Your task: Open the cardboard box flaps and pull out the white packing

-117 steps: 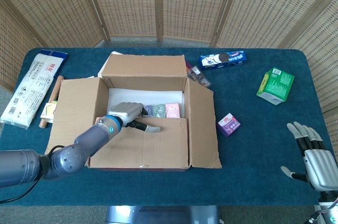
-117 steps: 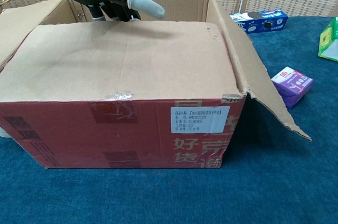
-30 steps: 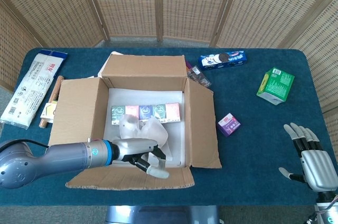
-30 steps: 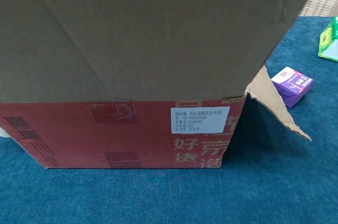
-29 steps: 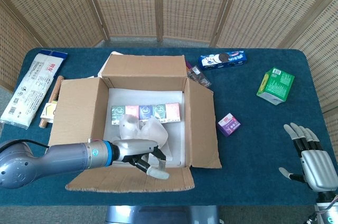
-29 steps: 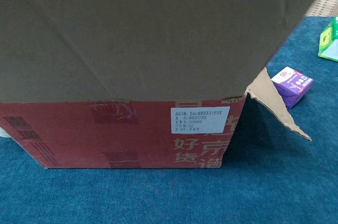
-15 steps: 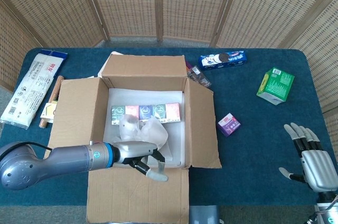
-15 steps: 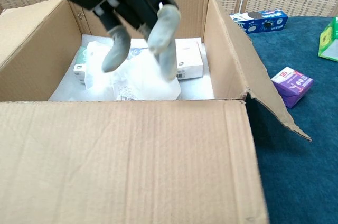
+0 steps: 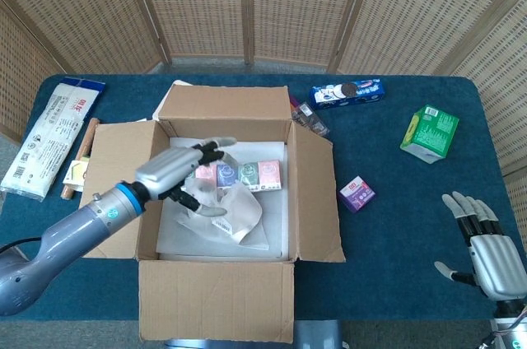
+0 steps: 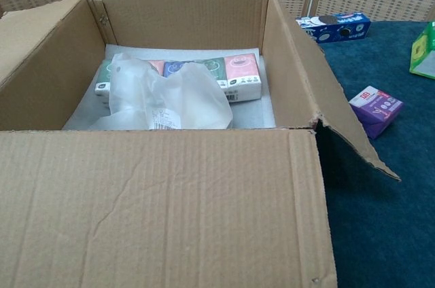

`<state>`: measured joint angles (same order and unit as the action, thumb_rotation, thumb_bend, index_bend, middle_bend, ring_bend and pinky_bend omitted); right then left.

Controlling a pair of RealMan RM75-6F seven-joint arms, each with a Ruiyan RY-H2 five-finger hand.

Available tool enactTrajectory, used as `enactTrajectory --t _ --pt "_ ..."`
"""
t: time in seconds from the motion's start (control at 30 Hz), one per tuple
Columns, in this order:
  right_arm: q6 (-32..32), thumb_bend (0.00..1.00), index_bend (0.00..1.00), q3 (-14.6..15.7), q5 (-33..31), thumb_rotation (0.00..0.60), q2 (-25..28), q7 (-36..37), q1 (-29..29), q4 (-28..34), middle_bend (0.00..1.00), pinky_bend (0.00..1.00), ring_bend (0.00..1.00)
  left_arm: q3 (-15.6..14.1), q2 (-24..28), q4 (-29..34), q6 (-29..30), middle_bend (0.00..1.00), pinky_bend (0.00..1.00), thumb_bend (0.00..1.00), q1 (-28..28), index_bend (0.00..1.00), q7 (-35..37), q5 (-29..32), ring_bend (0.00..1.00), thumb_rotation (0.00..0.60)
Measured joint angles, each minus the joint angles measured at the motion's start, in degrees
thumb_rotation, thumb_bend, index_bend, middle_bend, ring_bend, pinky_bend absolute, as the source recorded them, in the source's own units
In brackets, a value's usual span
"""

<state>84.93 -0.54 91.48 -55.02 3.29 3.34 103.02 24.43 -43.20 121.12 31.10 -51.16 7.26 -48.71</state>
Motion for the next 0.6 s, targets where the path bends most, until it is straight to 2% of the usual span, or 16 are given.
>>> enactTrajectory --t 0.1,0.3,0.43,0.53,0.6 --pt "0.10 0.00 0.00 -0.02 0.00 0.600 -0.11 -0.42 -0.04 -0.05 0.00 0.00 0.00 -2.00 0.93 0.33 9.01 0.00 0.16 0.00 3.83 0.14 -2.25 -2.64 0.00 0.475" --pt "0.58 0.00 0.00 -0.30 -0.43 0.600 -0.38 -1.52 -0.24 0.02 0.00 0.00 0.00 -6.12 2.99 -0.53 26.87 0.00 0.14 0.00 15.98 0.13 -2.10 -15.60 0.00 0.518" --pt "1.20 0.00 0.00 -0.37 -0.39 0.600 -0.11 -1.44 -0.54 0.30 0.00 0.00 0.00 -10.40 3.65 -3.54 37.22 0.00 0.13 0.00 26.10 0.16 2.30 -26.36 0.00 0.547" --pt "1.65 0.00 0.00 -0.35 -0.18 0.600 0.17 -1.13 -0.76 0.48 0.00 0.00 0.00 -13.74 3.48 -7.36 44.45 0.00 0.11 0.00 32.81 0.17 6.11 -32.50 0.00 0.591" --pt "2.05 0.00 0.00 -0.34 0.03 0.600 0.33 -1.00 -0.91 0.60 0.00 0.00 0.00 -15.64 2.91 -10.25 48.50 0.00 0.09 0.00 36.22 0.17 7.51 -35.06 0.00 0.600"
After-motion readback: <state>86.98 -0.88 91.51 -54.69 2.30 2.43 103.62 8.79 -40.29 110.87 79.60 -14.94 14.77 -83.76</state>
